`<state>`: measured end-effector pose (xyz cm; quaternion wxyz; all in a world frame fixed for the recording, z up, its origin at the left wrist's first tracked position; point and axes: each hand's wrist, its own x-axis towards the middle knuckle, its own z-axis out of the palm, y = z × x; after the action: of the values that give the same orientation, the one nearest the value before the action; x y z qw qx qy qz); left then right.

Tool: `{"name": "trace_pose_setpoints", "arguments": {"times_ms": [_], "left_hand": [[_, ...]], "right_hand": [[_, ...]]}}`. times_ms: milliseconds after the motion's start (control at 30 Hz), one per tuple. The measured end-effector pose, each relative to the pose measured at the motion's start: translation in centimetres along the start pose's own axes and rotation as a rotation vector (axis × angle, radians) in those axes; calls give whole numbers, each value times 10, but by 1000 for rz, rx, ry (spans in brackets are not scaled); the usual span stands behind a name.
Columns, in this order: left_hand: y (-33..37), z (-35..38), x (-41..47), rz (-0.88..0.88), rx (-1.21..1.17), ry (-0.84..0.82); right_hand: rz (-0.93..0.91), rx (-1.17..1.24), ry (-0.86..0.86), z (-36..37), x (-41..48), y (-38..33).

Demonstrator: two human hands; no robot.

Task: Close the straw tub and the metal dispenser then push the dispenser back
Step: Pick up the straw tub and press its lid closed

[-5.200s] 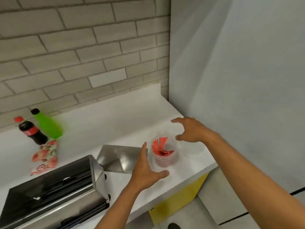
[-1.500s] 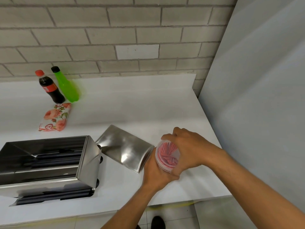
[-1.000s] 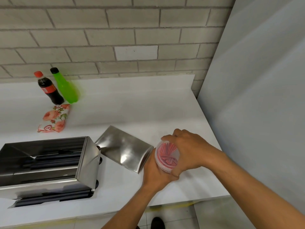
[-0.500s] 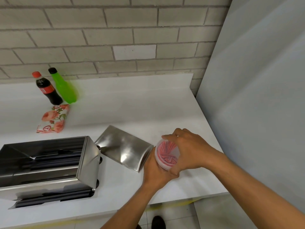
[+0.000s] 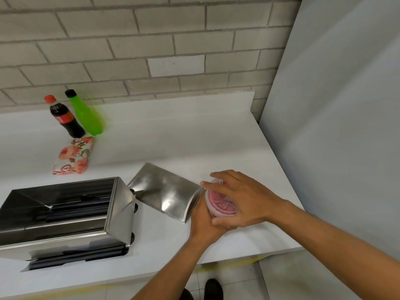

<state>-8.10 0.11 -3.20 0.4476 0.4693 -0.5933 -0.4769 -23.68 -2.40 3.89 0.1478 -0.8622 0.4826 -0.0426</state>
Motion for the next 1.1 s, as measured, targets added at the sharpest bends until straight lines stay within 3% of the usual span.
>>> {"name": "trace_pose_setpoints", "arguments": {"times_ms": [167,367,833,1100], "left_hand": [[-11,-1,2,19,63,44],[-20,1,1,-5,121,89],[-17,-3,4,-24,128,-19],[-19,-38,-9,-108,298,-40]], "right_hand": [[0,-36,150,15,0,-2],[124,-86,191,25,-1,-10],[120,-37,165,19,3,-4],[158,-34,136,0,29,20]]}}
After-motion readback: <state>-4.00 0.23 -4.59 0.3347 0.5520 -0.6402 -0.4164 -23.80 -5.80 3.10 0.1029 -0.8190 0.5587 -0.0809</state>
